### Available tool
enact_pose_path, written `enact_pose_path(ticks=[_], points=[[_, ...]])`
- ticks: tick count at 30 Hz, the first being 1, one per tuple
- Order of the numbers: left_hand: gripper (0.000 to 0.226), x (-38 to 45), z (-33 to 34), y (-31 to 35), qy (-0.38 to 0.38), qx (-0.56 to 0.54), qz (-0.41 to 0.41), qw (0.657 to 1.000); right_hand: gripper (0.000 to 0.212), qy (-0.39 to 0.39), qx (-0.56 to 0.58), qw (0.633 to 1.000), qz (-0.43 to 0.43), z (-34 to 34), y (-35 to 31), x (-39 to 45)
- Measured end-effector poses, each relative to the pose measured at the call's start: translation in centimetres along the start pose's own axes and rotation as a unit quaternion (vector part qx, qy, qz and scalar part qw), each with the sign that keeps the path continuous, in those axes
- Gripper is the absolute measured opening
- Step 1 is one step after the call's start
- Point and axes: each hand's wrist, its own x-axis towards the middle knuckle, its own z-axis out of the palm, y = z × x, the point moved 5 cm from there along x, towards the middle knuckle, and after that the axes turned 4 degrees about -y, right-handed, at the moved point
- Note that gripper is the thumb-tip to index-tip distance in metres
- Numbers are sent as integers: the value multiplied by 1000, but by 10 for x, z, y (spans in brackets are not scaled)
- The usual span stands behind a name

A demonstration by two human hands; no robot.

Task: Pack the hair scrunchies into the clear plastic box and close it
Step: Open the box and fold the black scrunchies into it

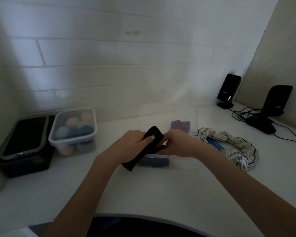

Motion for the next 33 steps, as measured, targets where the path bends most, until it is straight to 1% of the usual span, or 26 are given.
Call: enact_pose_path(ticks=[2, 4, 7, 8, 10, 12, 15, 17, 18, 19, 22, 23, 25, 27, 28, 30, 31, 33], points=[[43, -1, 2, 1, 5, -2, 3, 1000, 15, -30, -23, 999, 1, 2, 1, 0], [43, -3, 3, 3, 6, -6, 11, 1000, 16, -42, -37, 998, 8, 6, 0, 3], [42, -5, 3, 7, 8, -4, 18, 1000, 32, -47, -25, 997, 49, 9, 2, 4], [42, -4, 3, 7, 8, -3, 14, 1000, 32, -51, -14, 997, 47, 8, 2, 3], [43, -4, 3, 4, 23, -16, 1, 1000, 24, -67, 22, 997, 35, 3, 1, -2], [46, -5, 0, 2, 51, -55, -13, 997, 19, -76, 62, 995, 33, -3, 4, -8], [53, -8, -4, -1, 101, -171, -30, 980, 19, -45, 128, 989, 51, -9, 14, -13], [68, -10, -8, -5, 135, -217, -40, 966, 19, -10, 151, 987, 49, -15, 17, -16], [73, -11, -10, -7, 149, -221, -42, 963, 19, 8, 163, 986, 45, -19, 17, -17], [74, -12, -13, -7, 166, -219, -40, 961, 20, 24, 177, 983, 41, -23, 16, -19], [62, -16, -27, -3, 240, -209, -35, 947, 21, 48, 234, 971, 23, -32, 11, -24], [63, -16, -31, 0, 252, -217, -29, 943, 21, 50, 255, 965, 19, -33, 7, -25], [63, -16, -34, 11, 245, -245, -18, 938, 24, 49, 299, 953, 15, -33, -1, -28], [51, -13, -35, 22, 246, -258, -11, 934, 28, 32, 327, 944, 3, -31, -11, -30], [46, -12, -35, 26, 251, -260, -9, 932, 26, 22, 328, 944, -3, -30, -16, -30], [42, -7, -33, 33, 251, -274, -13, 928, 24, 16, 309, 951, -4, -28, -24, -31], [42, -4, -31, 34, 244, -291, -16, 925, 25, 23, 302, 953, -3, -27, -26, -30], [39, 1, -25, 34, 202, -356, -25, 912, 24, 49, 313, 948, -5, -28, -27, -30]])
